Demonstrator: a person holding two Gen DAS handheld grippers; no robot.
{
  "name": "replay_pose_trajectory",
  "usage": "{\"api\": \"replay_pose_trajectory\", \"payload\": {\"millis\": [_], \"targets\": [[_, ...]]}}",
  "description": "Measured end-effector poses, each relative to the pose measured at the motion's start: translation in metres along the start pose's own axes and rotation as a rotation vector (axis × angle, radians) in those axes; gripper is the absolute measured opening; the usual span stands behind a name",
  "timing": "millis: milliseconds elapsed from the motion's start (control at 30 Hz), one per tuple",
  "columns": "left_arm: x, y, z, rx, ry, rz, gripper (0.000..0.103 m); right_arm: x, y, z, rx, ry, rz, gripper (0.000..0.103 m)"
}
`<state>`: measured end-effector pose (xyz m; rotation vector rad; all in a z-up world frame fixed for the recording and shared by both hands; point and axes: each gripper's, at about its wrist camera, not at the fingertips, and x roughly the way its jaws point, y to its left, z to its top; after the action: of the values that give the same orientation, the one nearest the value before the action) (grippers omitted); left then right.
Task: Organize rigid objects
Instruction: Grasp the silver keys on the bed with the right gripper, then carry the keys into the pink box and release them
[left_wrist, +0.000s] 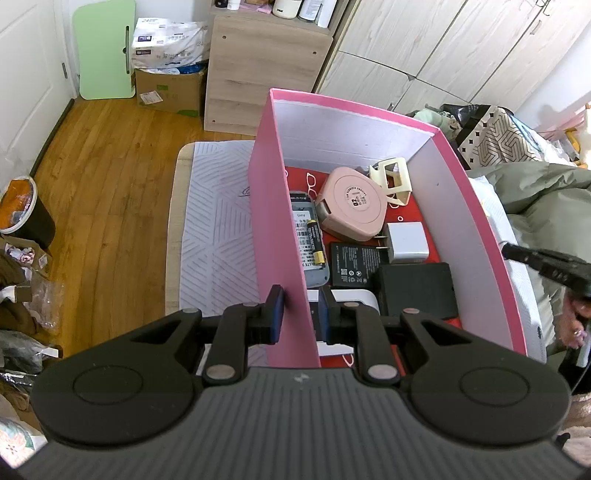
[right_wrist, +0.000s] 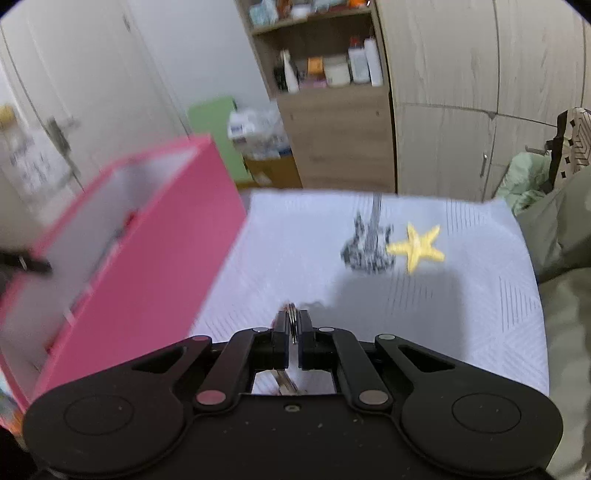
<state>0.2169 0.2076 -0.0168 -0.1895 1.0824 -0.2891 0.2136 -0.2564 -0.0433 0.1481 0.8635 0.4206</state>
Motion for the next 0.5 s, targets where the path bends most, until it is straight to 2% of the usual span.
{"api": "replay_pose_trajectory", "payload": {"millis": [100, 267, 500], "targets": [[0.000, 0.000, 0.000, -0.002, 0.000, 0.001, 0.018, -0.006, 0.004, 0.008, 0.011, -0.031, 0.043, 0.005], [0.001, -0.002, 0.000, -0.009, -0.002, 0.015, 0.018, -0.020, 0.025, 0.021, -0.049, -0.080, 0.088, 0.005], [0.000, -0.003, -0.001, -0.018, -0.005, 0.024, 0.018, -0.050, 0.064, 0.045, -0.152, -0.151, 0.230, 0.006]]}}
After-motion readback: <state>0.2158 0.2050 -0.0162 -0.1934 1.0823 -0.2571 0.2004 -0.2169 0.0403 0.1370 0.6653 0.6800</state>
